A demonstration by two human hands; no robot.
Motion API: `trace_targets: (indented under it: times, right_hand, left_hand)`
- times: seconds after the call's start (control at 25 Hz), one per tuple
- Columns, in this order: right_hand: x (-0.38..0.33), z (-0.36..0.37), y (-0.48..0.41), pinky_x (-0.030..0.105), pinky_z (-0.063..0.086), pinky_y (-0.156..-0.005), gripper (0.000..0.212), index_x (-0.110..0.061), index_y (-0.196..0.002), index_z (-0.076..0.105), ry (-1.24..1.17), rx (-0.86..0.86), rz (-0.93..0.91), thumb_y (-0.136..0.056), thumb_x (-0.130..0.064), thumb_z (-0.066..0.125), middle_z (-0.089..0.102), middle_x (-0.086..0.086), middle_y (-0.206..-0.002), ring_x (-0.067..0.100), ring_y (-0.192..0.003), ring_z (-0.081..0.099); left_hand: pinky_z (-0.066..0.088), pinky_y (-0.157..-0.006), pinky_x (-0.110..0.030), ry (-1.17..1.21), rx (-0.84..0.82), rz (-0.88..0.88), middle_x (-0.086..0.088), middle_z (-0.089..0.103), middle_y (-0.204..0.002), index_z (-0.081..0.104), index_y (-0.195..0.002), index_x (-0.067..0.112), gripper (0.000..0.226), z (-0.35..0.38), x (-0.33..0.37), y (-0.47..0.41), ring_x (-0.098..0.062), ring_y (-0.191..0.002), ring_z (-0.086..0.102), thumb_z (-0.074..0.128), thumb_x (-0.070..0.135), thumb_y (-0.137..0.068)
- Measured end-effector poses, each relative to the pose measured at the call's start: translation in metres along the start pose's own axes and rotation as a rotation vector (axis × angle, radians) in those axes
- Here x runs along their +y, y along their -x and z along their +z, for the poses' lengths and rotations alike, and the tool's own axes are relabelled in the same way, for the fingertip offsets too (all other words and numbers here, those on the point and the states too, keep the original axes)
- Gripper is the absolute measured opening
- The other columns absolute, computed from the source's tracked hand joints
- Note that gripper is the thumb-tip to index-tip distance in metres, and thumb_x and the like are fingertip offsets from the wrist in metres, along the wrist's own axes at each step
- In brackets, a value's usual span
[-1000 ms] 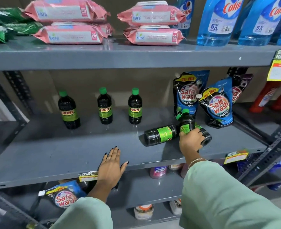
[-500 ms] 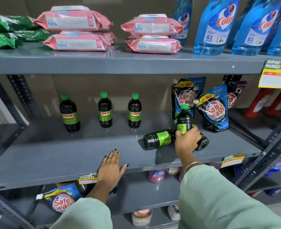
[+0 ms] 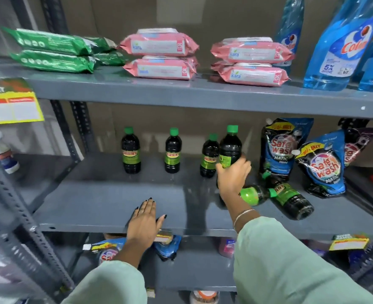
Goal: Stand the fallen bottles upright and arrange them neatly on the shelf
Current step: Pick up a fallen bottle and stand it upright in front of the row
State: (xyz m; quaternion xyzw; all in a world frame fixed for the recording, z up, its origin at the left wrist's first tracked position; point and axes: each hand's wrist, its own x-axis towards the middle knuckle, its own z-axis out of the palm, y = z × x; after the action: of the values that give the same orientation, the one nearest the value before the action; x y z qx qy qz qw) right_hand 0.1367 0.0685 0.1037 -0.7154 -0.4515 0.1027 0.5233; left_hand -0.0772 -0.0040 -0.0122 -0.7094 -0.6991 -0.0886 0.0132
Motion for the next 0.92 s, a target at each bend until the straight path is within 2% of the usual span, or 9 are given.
trace_targets:
  times: [0.16, 0.36, 0.44, 0.68, 0.76, 0.84, 0.88, 0.92]
  right_hand:
    - [-0.046, 0.054, 0.05, 0.045, 0.035, -0.098, 0.065, 0.003, -0.126, 0.04, -0.118, -0.048, -0.018, -0.071, -0.014, 0.072, 0.045, 0.024, -0.124, 0.038, -0.124, 0.037]
    - [-0.092, 0.12, 0.119, 0.045, 0.038, -0.098, 0.057, 0.005, -0.112, 0.043, -0.189, -0.085, 0.033, -0.067, -0.01, 0.075, 0.049, 0.024, -0.118, 0.039, -0.118, 0.044]
    - [-0.103, 0.145, 0.142, 0.045, 0.039, -0.099, 0.057, 0.005, -0.112, 0.042, -0.207, -0.11, 0.043, -0.066, -0.008, 0.075, 0.048, 0.024, -0.118, 0.039, -0.117, 0.045]
    - [-0.12, 0.194, 0.173, 0.049, 0.04, -0.1, 0.058, 0.003, -0.113, 0.041, -0.197, -0.146, 0.042, -0.067, -0.006, 0.076, 0.048, 0.022, -0.118, 0.039, -0.116, 0.046]
    - [-0.121, 0.206, 0.176, 0.048, 0.04, -0.101, 0.058, 0.004, -0.113, 0.041, -0.186, -0.145, 0.056, -0.067, -0.005, 0.075, 0.048, 0.022, -0.117, 0.038, -0.116, 0.045]
    - [-0.12, 0.215, 0.179, 0.046, 0.038, -0.103, 0.059, 0.005, -0.114, 0.041, -0.159, -0.15, 0.046, -0.067, -0.004, 0.075, 0.047, 0.024, -0.117, 0.038, -0.116, 0.044]
    - [-0.119, 0.219, 0.18, 0.046, 0.036, -0.104, 0.059, 0.006, -0.114, 0.04, -0.145, -0.154, 0.039, -0.068, -0.004, 0.075, 0.047, 0.024, -0.117, 0.039, -0.117, 0.043]
    - [-0.119, 0.223, 0.181, 0.045, 0.035, -0.105, 0.059, 0.006, -0.115, 0.04, -0.134, -0.157, 0.036, -0.068, -0.005, 0.075, 0.046, 0.025, -0.118, 0.039, -0.117, 0.042]
  left_hand:
    - [0.013, -0.113, -0.034, -0.06, 0.015, -0.057, -0.005, 0.011, -0.154, 0.013, -0.143, 0.008, 0.061, -0.012, -0.066, 0.004, -0.018, -0.14, 0.007, 0.021, 0.046, -0.096]
    - [0.011, -0.113, -0.037, -0.049, -0.003, -0.037, -0.006, 0.011, -0.154, 0.015, -0.143, 0.008, 0.059, -0.024, -0.154, 0.003, -0.02, -0.14, 0.006, 0.023, 0.044, -0.096]
    - [0.011, -0.113, -0.037, -0.037, -0.01, -0.02, -0.006, 0.01, -0.154, 0.014, -0.143, 0.008, 0.059, -0.024, -0.185, 0.001, -0.02, -0.14, 0.005, 0.023, 0.044, -0.096]
    - [0.007, -0.113, -0.034, 0.008, -0.022, 0.029, -0.006, 0.009, -0.154, 0.011, -0.143, 0.008, 0.061, -0.01, -0.229, -0.006, -0.019, -0.141, 0.004, 0.02, 0.045, -0.096]
    - [0.009, -0.113, -0.035, 0.027, 0.02, 0.05, -0.007, 0.014, -0.154, 0.014, -0.143, 0.007, 0.071, -0.007, -0.231, -0.012, -0.019, -0.14, 0.008, 0.004, 0.054, -0.091]
    - [0.011, -0.113, -0.035, 0.056, 0.02, 0.083, -0.007, 0.018, -0.152, 0.018, -0.142, 0.007, 0.103, -0.004, -0.232, -0.016, -0.02, -0.14, 0.011, -0.027, 0.065, -0.07]
    - [0.01, -0.113, -0.034, 0.072, 0.015, 0.088, -0.006, 0.017, -0.152, 0.018, -0.142, 0.008, 0.112, -0.002, -0.235, -0.017, -0.019, -0.14, 0.01, -0.034, 0.066, -0.062]
    - [0.009, -0.113, -0.034, 0.091, 0.002, 0.083, -0.006, 0.017, -0.153, 0.018, -0.142, 0.008, 0.111, -0.001, -0.236, -0.018, -0.019, -0.14, 0.011, -0.031, 0.067, -0.063]
